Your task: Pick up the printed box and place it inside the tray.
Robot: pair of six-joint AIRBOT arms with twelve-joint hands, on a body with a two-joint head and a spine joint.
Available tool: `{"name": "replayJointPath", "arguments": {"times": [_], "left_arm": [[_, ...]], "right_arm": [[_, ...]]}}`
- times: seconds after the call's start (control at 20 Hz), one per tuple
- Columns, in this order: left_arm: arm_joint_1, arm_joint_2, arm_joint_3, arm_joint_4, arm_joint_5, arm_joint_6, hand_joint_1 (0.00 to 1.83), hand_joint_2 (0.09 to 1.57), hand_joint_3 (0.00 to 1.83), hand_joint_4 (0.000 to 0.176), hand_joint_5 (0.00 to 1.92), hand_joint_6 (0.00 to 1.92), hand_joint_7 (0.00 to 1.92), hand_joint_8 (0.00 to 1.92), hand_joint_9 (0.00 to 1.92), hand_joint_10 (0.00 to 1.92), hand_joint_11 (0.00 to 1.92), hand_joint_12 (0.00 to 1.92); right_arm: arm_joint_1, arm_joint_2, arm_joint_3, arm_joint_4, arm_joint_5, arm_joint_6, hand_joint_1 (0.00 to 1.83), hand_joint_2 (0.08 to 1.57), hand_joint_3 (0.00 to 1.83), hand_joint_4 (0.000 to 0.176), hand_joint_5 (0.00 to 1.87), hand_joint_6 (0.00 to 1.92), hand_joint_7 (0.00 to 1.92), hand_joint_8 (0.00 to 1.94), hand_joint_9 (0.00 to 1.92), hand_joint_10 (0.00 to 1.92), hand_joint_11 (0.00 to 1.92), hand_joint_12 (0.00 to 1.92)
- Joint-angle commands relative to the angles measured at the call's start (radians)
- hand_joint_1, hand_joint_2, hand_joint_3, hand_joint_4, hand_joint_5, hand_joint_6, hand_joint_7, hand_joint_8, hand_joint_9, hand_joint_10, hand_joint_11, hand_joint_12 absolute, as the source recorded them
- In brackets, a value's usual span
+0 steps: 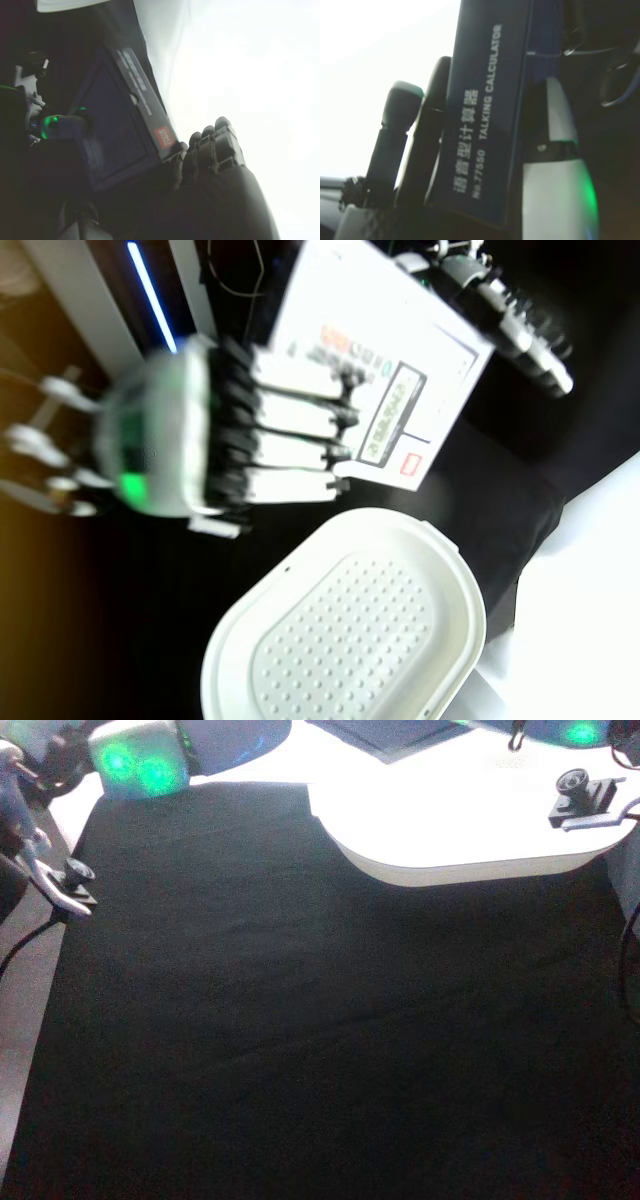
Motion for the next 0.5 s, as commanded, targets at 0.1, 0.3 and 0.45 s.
{"name": "replayJointPath", "arguments": {"times": [0.1, 0.3, 0.45], "left_arm": [[0.029, 0.041, -0.021, -0.038, -0.179, -0.006, 0.21, 0.7, 0.0, 0.014, 0.0, 0.0, 0.0, 0.0, 0.0, 0.0, 0.0, 0.0], [0.063, 0.053, -0.027, -0.071, -0.204, -0.006, 0.2, 0.73, 0.01, 0.0, 0.0, 0.0, 0.0, 0.0, 0.0, 0.0, 0.0, 0.0], [0.076, 0.054, -0.029, -0.075, -0.208, -0.006, 0.2, 0.74, 0.01, 0.016, 0.0, 0.0, 0.0, 0.0, 0.0, 0.0, 0.0, 0.0]], "right_arm": [[0.038, 0.034, -0.03, -0.05, 0.009, -0.088, 1.22, 0.98, 0.0, 0.0, 1.38, 0.24, 1.25, 1.9, 1.52, 1.9, 1.58, 1.92], [0.052, 0.054, -0.035, -0.1, -0.055, -0.118, 1.22, 0.97, 0.0, 0.0, 1.43, 0.15, 1.28, 1.94, 1.51, 1.92, 1.59, 1.92], [0.075, 0.09, -0.079, -0.1, -0.093, -0.245, 1.22, 0.97, 0.0, 0.0, 1.41, 0.17, 1.34, 1.94, 1.61, 1.92, 1.68, 1.92]]}}
